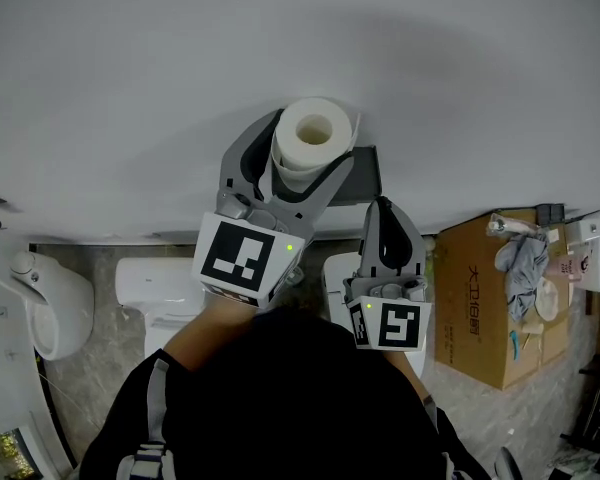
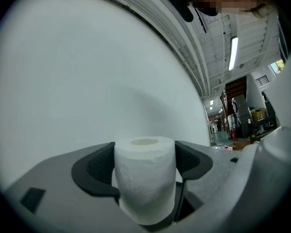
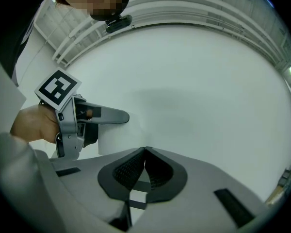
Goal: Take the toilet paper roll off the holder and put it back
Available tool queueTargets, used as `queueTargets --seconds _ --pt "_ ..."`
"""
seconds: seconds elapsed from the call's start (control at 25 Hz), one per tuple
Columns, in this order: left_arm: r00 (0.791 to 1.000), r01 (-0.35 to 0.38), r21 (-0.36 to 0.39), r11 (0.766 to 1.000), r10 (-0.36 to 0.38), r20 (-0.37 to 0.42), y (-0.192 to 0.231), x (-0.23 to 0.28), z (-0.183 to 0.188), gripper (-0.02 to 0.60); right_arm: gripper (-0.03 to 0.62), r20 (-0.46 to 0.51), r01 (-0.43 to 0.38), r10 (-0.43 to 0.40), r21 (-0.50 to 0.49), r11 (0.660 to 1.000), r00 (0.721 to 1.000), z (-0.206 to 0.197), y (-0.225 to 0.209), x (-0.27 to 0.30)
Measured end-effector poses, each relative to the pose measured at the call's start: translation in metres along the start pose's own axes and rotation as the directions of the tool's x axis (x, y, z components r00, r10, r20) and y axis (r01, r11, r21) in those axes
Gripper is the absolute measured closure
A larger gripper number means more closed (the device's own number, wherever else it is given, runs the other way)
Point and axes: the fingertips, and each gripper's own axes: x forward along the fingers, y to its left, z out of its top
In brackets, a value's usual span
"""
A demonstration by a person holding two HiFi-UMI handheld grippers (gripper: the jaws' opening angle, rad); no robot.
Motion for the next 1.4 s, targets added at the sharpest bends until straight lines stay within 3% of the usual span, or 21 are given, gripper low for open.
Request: queueTargets --seconds 0.2,0.64,0.96,1.16,1.4 --pt "0.999 0.036 0.044 0.998 -0.037 0.027 -0.005 0.010 -0.005 0.212 0.576 -0.012 0.011 -0.011 -0.005 1.000 1.000 -0.003 -0.003 -0.002" --pt "0.998 0.052 0.037 0.998 -0.051 -0.029 -0.007 0.019 -0.032 0.212 0.576 -0.037 0.033 -0.033 -0.011 0.999 0.999 -0.008 -0.005 -0.005" --pt "0.999 0.049 0.060 0.997 -0.048 -0.023 -0.008 0.017 -0.034 0.209 0.575 -0.031 0.031 -0.031 -0.013 0.999 0.999 -0.007 -0.001 -0.008" --pt "0.999 0.041 0.053 0.998 -0.039 -0.031 -0.003 0.017 -0.033 0.154 0.576 -0.030 0.019 -0.020 -0.013 1.000 0.999 -0.006 0.001 -0.008" --pt "0.998 0.054 0.045 0.998 -0.053 -0.015 -0.001 0.002 -0.016 0.138 0.576 -0.024 0.001 -0.002 -0.019 1.000 1.000 -0.005 0.008 -0.009"
